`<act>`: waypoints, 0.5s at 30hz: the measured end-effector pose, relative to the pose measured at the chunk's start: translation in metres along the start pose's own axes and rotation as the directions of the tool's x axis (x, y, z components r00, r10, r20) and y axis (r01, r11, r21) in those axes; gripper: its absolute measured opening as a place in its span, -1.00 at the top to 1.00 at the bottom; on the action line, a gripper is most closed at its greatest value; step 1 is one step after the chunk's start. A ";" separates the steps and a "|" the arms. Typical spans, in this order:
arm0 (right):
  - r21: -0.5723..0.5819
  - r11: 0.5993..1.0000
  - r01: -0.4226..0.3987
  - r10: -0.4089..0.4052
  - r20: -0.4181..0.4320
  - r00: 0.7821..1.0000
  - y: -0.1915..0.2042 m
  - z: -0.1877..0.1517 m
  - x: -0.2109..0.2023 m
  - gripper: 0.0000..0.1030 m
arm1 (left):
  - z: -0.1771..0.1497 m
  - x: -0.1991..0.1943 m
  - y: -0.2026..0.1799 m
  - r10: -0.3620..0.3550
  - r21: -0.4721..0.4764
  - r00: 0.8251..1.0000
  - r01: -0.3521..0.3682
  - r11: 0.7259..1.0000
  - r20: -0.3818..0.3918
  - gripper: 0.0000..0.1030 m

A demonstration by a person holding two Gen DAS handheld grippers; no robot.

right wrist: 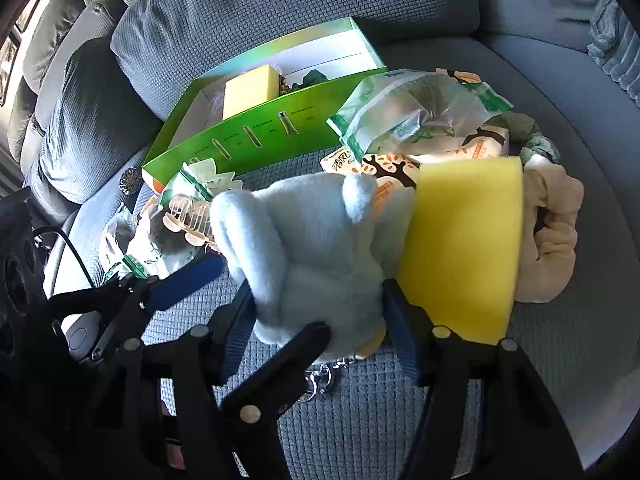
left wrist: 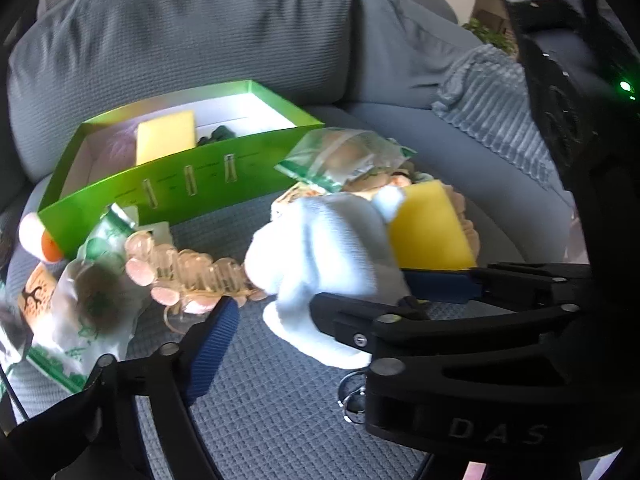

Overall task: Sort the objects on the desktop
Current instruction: 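Close both grippers on the light blue plush toy from either side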

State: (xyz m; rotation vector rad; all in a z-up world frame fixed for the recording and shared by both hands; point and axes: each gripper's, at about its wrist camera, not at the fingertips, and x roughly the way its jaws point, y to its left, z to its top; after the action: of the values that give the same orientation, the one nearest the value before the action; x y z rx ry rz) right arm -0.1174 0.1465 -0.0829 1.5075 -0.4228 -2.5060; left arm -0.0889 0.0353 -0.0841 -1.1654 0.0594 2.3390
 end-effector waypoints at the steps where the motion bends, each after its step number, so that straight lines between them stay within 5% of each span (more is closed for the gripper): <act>1: 0.000 1.000 -0.002 0.002 0.002 1.000 0.000 0.001 0.000 -0.14 | 0.000 0.001 0.000 -0.015 -0.001 1.000 0.015 1.000 -0.001 -0.46; 5: -0.011 1.000 -0.009 0.009 0.010 1.000 -0.001 0.000 -0.001 -0.07 | 0.000 0.003 -0.003 -0.096 -0.002 0.995 0.096 0.995 -0.003 -0.15; 10: -0.019 1.000 -0.015 0.015 0.010 1.000 -0.001 0.001 -0.001 0.01 | -0.002 0.013 0.009 -0.192 -0.078 0.981 0.191 0.979 -0.011 -0.10; 15: -0.036 0.999 -0.002 0.002 0.014 1.000 0.001 0.000 -0.001 0.01 | -0.002 0.011 0.007 -0.192 -0.061 0.981 0.191 0.980 -0.003 -0.10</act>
State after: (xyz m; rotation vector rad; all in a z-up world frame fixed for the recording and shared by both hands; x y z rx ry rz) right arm -0.1171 0.1463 -0.0812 1.4765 -0.3791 -2.5102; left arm -0.0961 0.0337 -0.0953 -1.1561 -0.1164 2.1799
